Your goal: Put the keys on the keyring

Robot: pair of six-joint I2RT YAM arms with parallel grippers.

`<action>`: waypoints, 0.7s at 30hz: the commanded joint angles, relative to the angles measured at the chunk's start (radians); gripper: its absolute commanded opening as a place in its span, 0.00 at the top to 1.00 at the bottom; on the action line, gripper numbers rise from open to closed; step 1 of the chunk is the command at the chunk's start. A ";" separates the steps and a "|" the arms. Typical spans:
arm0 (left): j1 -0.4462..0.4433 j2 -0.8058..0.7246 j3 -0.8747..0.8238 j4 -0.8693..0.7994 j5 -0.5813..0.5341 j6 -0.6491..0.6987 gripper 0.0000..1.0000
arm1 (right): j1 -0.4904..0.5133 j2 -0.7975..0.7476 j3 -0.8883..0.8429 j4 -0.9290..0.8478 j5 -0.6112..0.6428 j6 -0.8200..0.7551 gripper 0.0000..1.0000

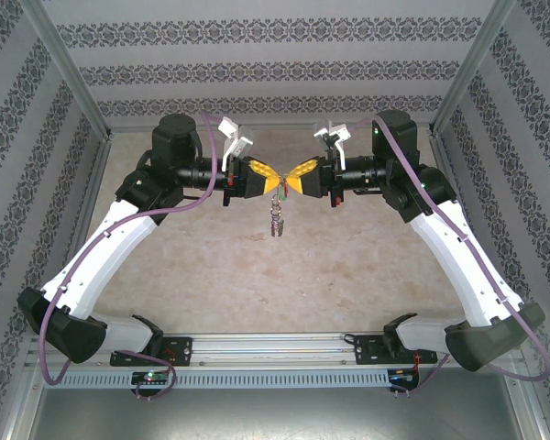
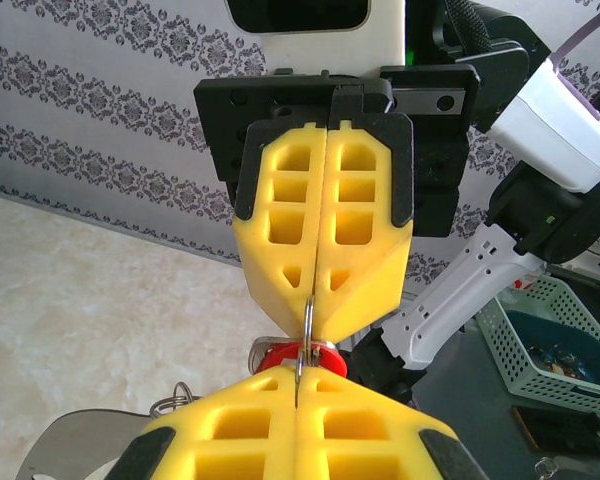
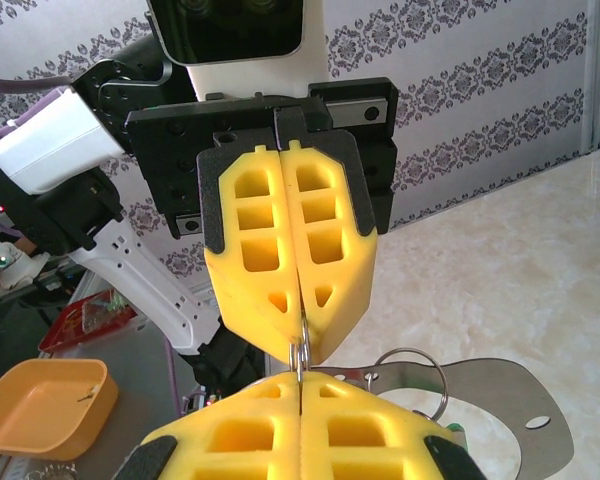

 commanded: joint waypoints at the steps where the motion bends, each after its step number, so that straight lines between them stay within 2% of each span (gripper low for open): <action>1: 0.004 0.002 0.005 0.099 0.004 -0.012 1.00 | 0.026 0.011 0.032 -0.019 -0.054 -0.025 1.00; 14: 0.003 0.016 0.023 0.088 0.015 -0.025 1.00 | 0.061 -0.007 0.074 -0.083 0.024 -0.113 1.00; 21: 0.003 0.027 0.038 0.086 0.024 -0.037 1.00 | 0.095 -0.021 0.099 -0.177 0.123 -0.224 1.00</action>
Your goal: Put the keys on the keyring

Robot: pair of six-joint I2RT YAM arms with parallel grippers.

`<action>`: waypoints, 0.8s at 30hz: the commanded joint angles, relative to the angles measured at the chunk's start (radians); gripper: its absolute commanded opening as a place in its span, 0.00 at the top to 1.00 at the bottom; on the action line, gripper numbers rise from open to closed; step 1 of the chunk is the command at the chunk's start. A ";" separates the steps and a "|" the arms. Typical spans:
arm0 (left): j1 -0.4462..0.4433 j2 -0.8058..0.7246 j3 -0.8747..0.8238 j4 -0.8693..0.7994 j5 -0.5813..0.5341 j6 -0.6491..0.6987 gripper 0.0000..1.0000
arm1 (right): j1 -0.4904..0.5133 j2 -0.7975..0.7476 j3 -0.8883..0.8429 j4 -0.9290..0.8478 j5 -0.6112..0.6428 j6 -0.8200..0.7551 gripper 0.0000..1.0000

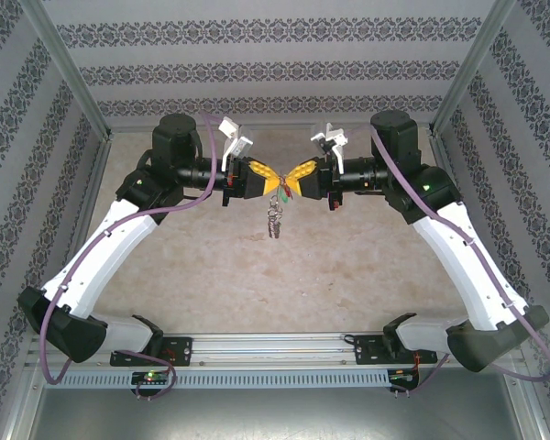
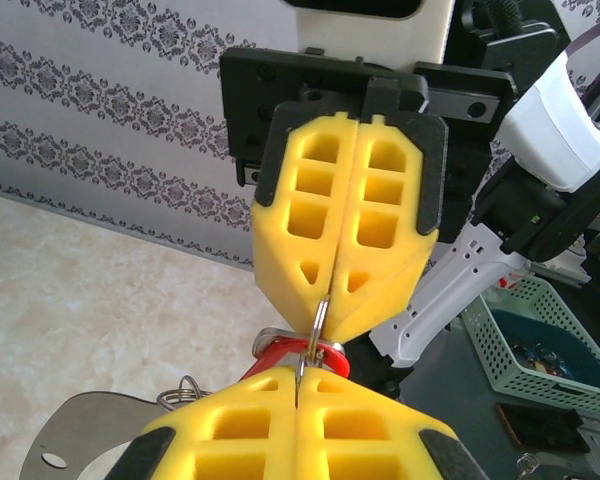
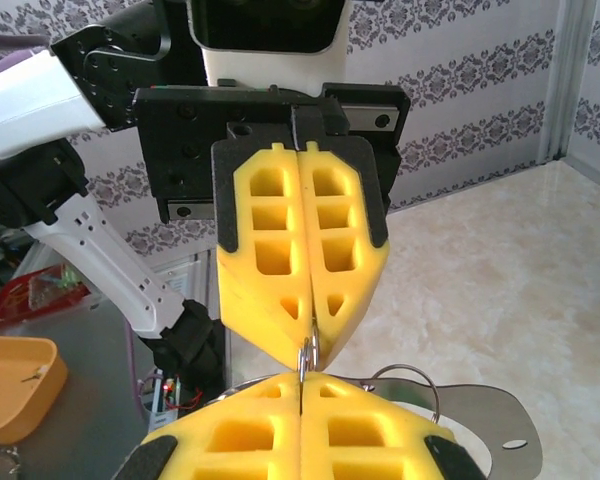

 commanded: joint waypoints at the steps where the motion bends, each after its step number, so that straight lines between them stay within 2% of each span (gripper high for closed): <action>1: 0.001 0.023 0.041 0.083 -0.003 -0.016 1.00 | 0.049 -0.013 0.038 -0.077 0.013 -0.099 1.00; 24: 0.002 0.058 0.081 0.105 0.007 -0.062 1.00 | 0.124 -0.031 0.083 -0.210 0.177 -0.276 1.00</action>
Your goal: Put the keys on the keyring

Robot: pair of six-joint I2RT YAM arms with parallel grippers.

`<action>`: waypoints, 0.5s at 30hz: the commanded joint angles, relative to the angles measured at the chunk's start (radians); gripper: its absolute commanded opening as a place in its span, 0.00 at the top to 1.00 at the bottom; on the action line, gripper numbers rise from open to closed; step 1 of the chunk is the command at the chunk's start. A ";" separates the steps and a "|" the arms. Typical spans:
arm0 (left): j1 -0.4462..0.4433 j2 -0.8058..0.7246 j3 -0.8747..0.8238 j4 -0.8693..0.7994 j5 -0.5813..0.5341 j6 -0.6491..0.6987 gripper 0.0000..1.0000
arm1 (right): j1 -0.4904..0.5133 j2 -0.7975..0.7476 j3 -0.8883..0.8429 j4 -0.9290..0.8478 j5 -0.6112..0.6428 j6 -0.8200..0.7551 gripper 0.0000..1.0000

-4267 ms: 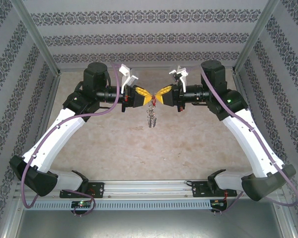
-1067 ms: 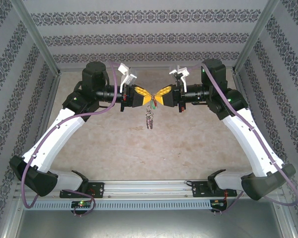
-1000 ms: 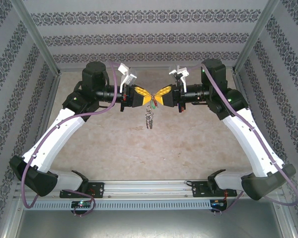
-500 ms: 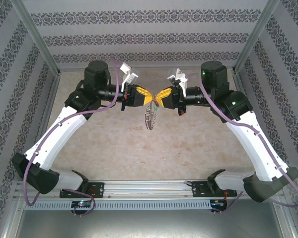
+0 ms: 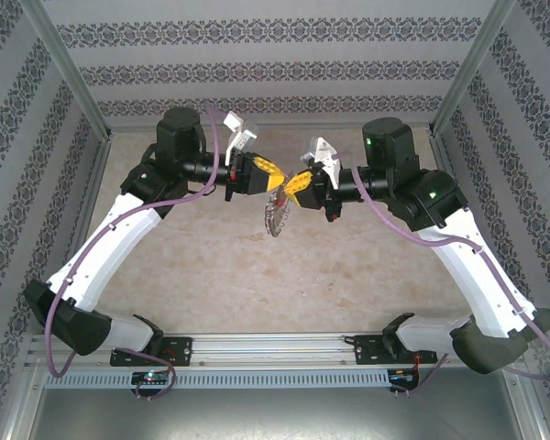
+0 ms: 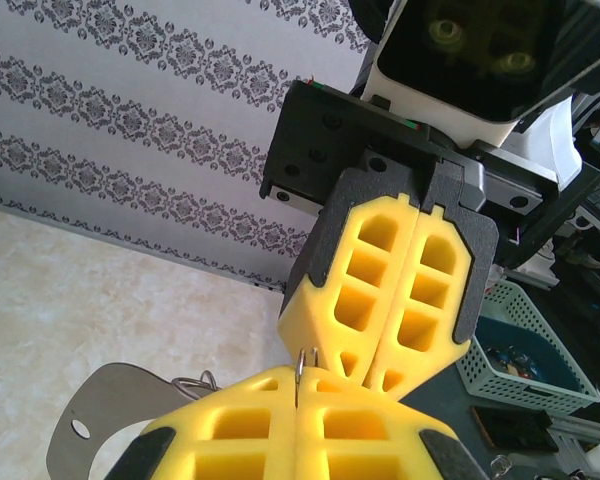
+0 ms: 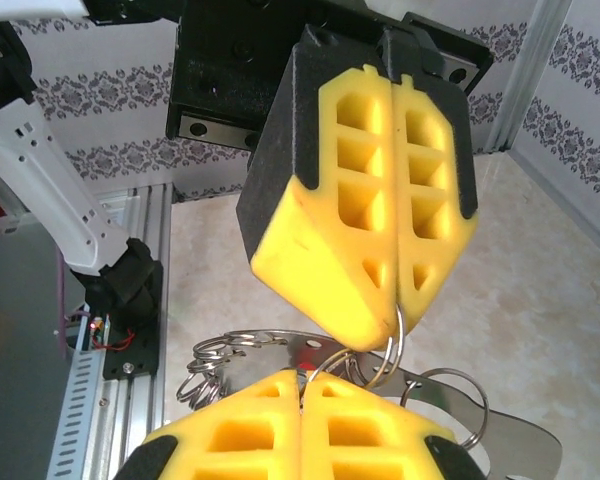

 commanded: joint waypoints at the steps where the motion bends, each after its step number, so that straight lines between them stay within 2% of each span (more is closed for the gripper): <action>1: 0.002 0.013 0.024 0.096 -0.033 -0.023 1.00 | 0.024 -0.022 0.006 -0.042 -0.026 -0.051 1.00; 15: 0.003 0.001 0.017 0.102 -0.036 -0.023 1.00 | -0.009 -0.071 -0.062 0.017 -0.017 -0.004 1.00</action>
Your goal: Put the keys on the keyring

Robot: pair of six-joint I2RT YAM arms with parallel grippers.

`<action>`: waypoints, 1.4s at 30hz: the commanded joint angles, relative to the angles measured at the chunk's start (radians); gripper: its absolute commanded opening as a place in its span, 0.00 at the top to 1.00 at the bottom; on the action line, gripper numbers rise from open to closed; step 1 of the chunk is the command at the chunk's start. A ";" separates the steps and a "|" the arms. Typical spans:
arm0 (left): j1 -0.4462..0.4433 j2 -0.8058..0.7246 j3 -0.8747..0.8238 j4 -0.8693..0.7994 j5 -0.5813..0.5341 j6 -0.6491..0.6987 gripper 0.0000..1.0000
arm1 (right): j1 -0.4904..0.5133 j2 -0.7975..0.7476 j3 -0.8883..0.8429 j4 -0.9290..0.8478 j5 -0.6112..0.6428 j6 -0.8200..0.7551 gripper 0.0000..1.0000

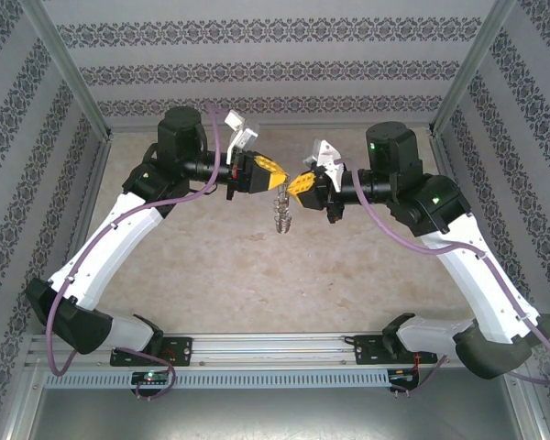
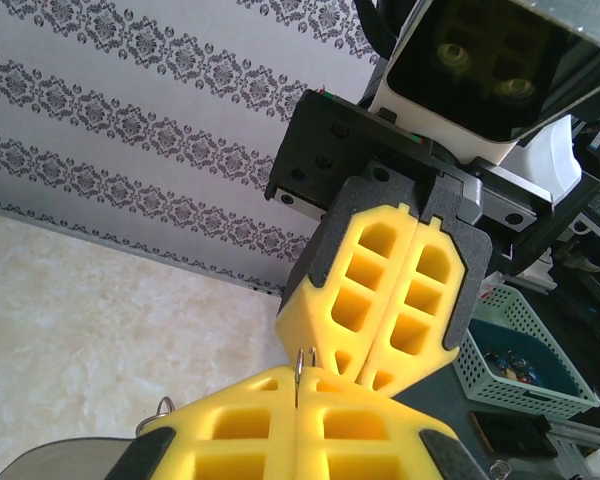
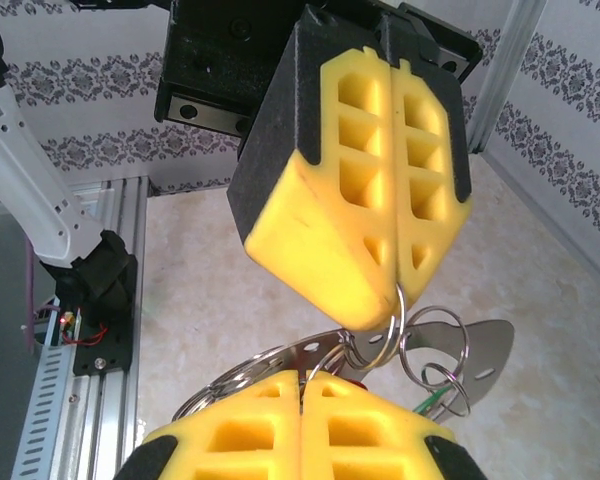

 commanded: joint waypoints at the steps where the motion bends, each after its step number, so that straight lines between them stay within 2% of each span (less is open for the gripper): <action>1: 0.004 -0.009 0.015 0.076 -0.037 -0.005 1.00 | -0.006 -0.041 -0.027 -0.008 -0.057 0.020 1.00; 8: 0.007 -0.013 0.011 0.086 -0.034 -0.003 1.00 | -0.050 -0.076 -0.069 0.049 -0.079 0.077 1.00; 19: 0.019 -0.007 0.018 0.105 -0.032 -0.010 1.00 | -0.075 -0.103 -0.100 0.046 -0.071 0.084 1.00; 23: 0.019 -0.002 0.025 0.100 -0.033 -0.003 1.00 | -0.079 -0.105 -0.087 0.074 -0.055 0.104 0.83; 30: 0.018 -0.012 0.043 0.045 -0.060 0.070 1.00 | -0.108 -0.071 -0.034 0.214 -0.044 0.267 0.69; 33: 0.017 -0.020 0.043 0.066 -0.055 0.061 1.00 | -0.131 -0.043 -0.008 0.286 -0.096 0.385 0.64; 35: 0.017 -0.026 0.040 0.085 -0.050 0.055 1.00 | -0.153 -0.008 0.026 0.321 -0.180 0.470 0.64; 38: 0.017 -0.040 0.023 0.128 -0.047 0.038 1.00 | -0.154 0.043 0.081 0.285 -0.285 0.482 0.67; 42: 0.018 -0.059 -0.018 0.206 -0.045 0.004 1.00 | -0.149 0.058 0.105 0.248 -0.343 0.444 0.73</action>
